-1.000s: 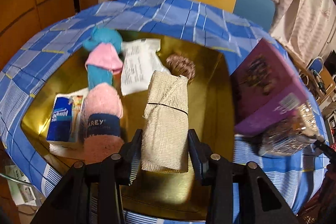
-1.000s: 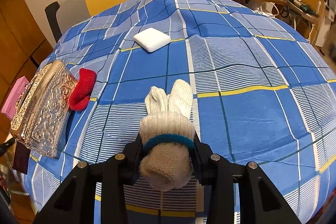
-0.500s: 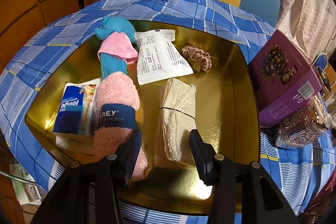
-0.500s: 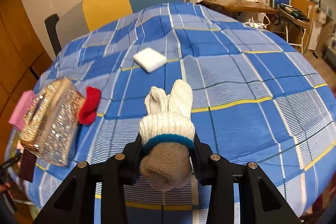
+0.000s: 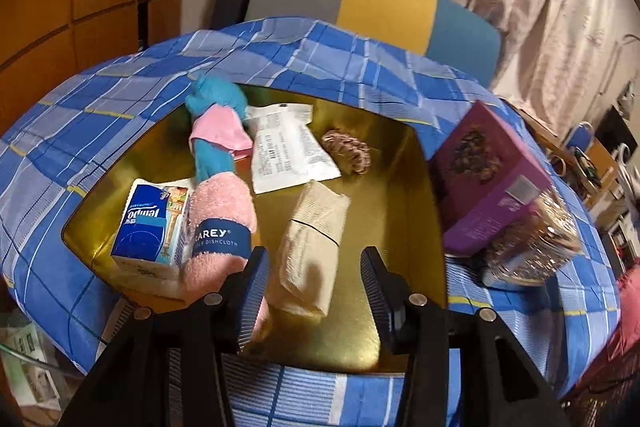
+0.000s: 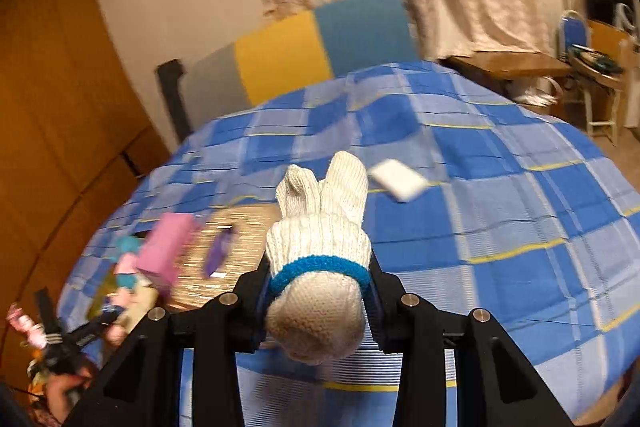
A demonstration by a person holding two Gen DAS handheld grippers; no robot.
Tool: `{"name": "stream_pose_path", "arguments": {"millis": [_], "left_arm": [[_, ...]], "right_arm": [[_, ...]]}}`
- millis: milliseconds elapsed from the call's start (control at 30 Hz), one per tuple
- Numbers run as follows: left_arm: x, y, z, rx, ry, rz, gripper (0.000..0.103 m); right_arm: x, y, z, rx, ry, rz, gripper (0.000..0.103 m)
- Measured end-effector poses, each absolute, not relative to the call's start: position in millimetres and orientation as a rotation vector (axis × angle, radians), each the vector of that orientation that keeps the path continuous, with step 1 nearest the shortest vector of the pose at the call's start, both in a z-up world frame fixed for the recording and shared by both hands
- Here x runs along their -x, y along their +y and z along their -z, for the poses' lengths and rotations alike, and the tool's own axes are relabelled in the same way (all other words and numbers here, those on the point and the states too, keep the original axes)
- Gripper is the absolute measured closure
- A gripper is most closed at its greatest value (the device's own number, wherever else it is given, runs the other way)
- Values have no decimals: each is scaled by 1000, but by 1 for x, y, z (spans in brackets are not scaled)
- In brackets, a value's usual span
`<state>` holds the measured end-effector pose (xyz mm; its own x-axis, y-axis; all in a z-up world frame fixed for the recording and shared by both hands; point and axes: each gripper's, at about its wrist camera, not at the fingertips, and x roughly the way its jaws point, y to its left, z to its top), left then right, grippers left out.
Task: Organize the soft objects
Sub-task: 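Lower the white glove with the right tool into the gold tray and open it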
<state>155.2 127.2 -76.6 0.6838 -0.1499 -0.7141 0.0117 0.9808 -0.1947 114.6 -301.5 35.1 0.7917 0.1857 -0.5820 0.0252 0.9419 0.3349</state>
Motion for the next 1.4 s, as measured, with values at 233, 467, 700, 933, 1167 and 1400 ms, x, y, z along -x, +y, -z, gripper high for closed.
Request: {"name": "stream_pose_path", "arguments": {"millis": [233,467,700,933,1167,1400], "left_arm": [[-134,125,74,149,802,146,55],[-123,142,78,202,792,130,55],[-111,158,76,265,764,97,55],[-108,176,69,334,731,64,55],[-108,191,69,357,706,32,55],[-108,197,70,367,698,20,55]], "right_arm": [[-126,-204,-57,-311,651,-285,63],[-141,-106,-60,-261,689,-462,63],[-174,-34,-15,-262,811,-504,63],[-214,17,19,-191,866,-443,63],[-249,45,42,-91,880,-319,63],[-276,58,61,21,900,-182,57]]}}
